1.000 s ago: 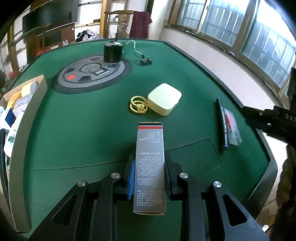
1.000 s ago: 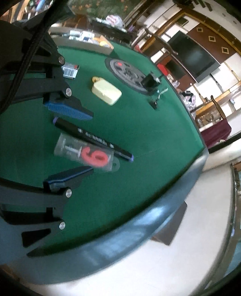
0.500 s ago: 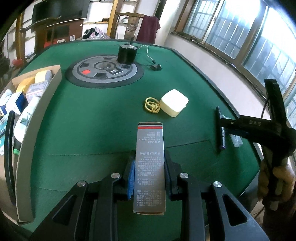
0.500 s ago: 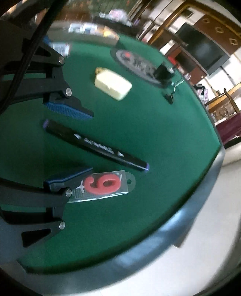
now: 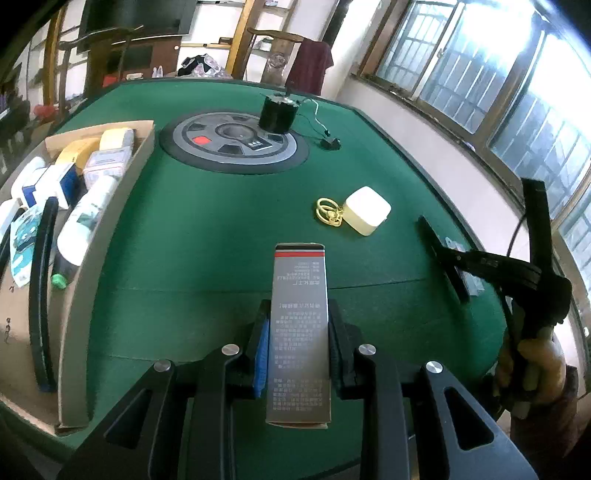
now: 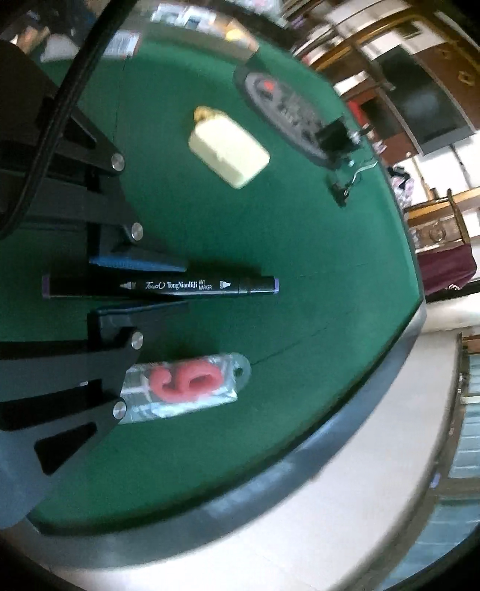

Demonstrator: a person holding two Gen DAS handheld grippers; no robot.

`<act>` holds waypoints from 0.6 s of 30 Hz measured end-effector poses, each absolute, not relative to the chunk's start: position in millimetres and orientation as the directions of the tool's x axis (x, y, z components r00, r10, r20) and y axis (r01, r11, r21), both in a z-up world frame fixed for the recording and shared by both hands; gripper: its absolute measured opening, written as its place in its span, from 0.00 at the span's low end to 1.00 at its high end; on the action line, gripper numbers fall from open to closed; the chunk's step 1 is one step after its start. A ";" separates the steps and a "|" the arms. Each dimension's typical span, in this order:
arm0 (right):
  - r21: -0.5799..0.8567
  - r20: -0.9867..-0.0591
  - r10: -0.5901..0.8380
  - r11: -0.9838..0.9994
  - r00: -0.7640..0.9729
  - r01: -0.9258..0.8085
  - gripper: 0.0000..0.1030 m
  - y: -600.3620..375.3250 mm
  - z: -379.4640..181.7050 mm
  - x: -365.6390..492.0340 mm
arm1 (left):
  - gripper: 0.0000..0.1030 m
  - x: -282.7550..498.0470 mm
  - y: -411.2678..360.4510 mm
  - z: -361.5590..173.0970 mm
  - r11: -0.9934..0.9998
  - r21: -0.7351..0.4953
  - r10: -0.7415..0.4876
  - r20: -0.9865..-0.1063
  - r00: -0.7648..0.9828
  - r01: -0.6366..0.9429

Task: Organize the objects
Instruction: 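Grasp the white red-striped box with the left tool while the right tool grasps the purple-capped black marker, then carry the white box and black marker over the cardboard box with both tools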

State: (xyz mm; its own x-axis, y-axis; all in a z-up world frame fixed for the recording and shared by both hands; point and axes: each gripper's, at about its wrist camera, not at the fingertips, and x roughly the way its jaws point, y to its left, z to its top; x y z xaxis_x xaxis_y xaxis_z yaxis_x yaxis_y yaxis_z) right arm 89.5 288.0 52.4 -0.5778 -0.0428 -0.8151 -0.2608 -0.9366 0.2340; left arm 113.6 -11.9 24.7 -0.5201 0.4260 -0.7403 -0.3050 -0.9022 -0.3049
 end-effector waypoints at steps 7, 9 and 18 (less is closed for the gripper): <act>0.403 -0.747 -0.225 -0.902 -0.625 -0.156 0.12 272.7 71.5 104.1 | 0.22 118.0 -30.9 32.0 -0.894 -0.343 0.447 -0.714 -0.539 -0.287; 0.437 -0.730 -0.271 -0.891 -0.628 -0.124 0.12 263.5 76.9 104.1 | 0.22 119.8 -35.6 34.7 -0.893 -0.349 0.449 -0.706 -0.547 -0.284; 0.500 -0.664 -0.418 -0.865 -0.620 0.047 0.12 195.9 104.9 88.8 | 0.22 122.8 -89.7 47.1 -0.906 -0.377 0.413 -0.677 -0.609 -0.195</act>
